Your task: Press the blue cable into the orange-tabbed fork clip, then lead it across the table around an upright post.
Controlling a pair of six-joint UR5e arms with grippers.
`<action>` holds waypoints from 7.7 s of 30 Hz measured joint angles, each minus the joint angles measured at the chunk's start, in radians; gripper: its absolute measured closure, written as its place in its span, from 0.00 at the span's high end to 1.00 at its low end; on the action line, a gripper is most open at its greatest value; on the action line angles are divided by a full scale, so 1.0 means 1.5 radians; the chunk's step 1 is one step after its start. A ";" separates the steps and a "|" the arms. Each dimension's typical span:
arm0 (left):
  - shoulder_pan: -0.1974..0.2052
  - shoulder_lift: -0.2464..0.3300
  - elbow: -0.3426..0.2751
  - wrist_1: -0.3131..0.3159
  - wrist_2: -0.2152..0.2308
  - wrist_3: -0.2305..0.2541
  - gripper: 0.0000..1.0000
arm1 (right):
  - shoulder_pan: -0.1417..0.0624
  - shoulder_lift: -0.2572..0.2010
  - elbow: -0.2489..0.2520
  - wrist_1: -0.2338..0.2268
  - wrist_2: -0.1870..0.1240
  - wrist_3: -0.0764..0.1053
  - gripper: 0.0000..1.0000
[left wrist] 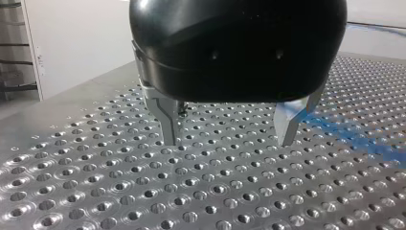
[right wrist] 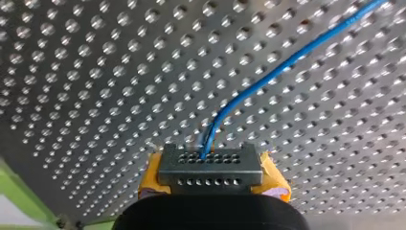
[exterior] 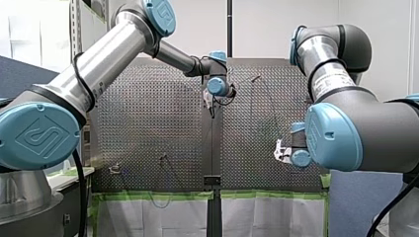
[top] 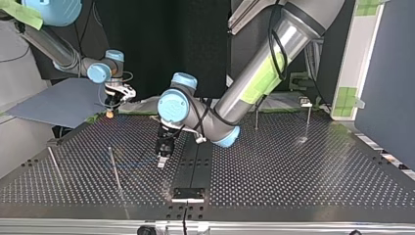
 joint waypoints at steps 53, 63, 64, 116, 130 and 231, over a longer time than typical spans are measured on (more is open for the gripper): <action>0.008 0.000 0.001 -0.021 -0.009 0.001 1.00 | -0.066 0.179 -0.051 -0.083 -0.005 0.003 0.00; 0.007 0.000 0.001 -0.047 -0.009 -0.014 1.00 | -0.074 0.181 -0.052 -0.091 -0.009 0.003 0.00; 0.007 0.000 0.001 -0.052 -0.009 -0.018 1.00 | -0.075 0.181 -0.052 -0.091 -0.009 0.003 0.00; -0.004 0.020 0.027 -0.260 -0.082 -0.206 1.00 | -0.072 0.184 -0.052 -0.084 -0.010 -0.010 0.00; -0.017 0.078 0.027 -0.313 -0.016 -0.176 1.00 | -0.070 0.184 -0.052 -0.081 -0.010 -0.012 0.00; -0.073 0.157 0.030 -0.321 0.023 0.047 1.00 | -0.068 0.184 -0.056 -0.078 -0.011 -0.014 0.00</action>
